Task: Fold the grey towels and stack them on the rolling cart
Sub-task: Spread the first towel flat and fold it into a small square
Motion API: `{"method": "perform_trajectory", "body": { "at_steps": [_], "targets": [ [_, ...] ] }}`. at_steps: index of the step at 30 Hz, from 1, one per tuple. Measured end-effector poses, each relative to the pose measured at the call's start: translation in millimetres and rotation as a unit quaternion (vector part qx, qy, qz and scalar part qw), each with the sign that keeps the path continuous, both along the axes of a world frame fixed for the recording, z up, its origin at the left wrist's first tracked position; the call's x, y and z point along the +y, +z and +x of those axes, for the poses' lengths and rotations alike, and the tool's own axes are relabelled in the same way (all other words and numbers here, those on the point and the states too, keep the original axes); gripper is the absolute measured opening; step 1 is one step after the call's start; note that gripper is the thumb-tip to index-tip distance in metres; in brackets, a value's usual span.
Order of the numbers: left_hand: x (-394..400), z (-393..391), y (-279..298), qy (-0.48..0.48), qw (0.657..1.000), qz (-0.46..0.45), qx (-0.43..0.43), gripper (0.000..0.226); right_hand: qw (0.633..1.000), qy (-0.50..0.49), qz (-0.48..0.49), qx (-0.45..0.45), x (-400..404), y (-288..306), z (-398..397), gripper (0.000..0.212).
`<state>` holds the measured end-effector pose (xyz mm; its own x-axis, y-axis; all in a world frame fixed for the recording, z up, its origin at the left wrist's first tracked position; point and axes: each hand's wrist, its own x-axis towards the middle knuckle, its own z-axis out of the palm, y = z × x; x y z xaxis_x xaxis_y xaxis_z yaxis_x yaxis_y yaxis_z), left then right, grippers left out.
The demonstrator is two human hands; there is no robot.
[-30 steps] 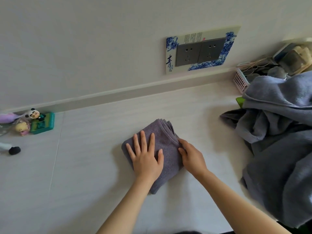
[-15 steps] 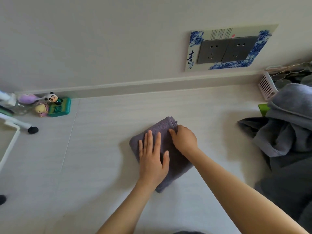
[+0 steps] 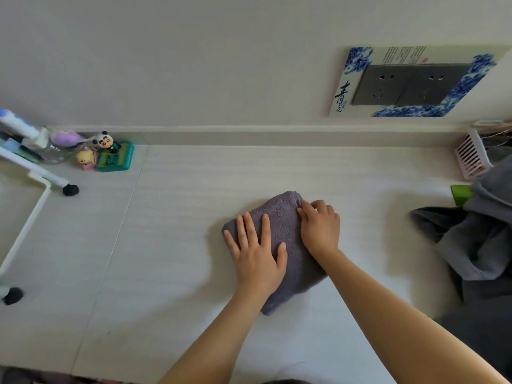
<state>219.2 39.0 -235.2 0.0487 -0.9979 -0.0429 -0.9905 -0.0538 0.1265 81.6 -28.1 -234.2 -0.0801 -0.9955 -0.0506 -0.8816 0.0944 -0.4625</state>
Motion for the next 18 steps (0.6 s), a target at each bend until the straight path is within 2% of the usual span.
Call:
{"method": "perform_trajectory", "body": {
  "at_steps": [3,7,9,12,16,18],
  "targets": [
    [-3.3,-3.6,-1.9,0.012,1.0,0.007,-0.01,0.07,1.0,0.006,0.02,0.019,-4.5,0.9,0.4,0.037],
    [-1.6,-2.4,-0.4,0.01,1.0,0.017,-0.011,0.069,0.994,0.096,-0.055,0.016,13.8,11.5,-1.1,0.05],
    [-3.5,-2.2,-1.5,0.012,1.0,0.02,-0.009,0.07,0.992,0.122,0.002,0.033,24.4,6.5,-7.1,0.055],
    [-2.0,-2.2,2.2,0.01,0.999,0.037,0.001,0.069,0.992,0.095,0.065,0.052,24.3,0.7,-12.8,0.059],
    [3.4,4.8,4.8,0.012,0.997,0.0,0.076,0.063,0.991,0.094,0.094,0.035,20.6,7.5,-9.2,0.048],
    [13.1,7.2,12.8,0.074,0.983,-0.04,0.164,0.062,0.99,0.075,0.12,0.006,24.4,12.0,-13.2,0.052]
  ]
}}
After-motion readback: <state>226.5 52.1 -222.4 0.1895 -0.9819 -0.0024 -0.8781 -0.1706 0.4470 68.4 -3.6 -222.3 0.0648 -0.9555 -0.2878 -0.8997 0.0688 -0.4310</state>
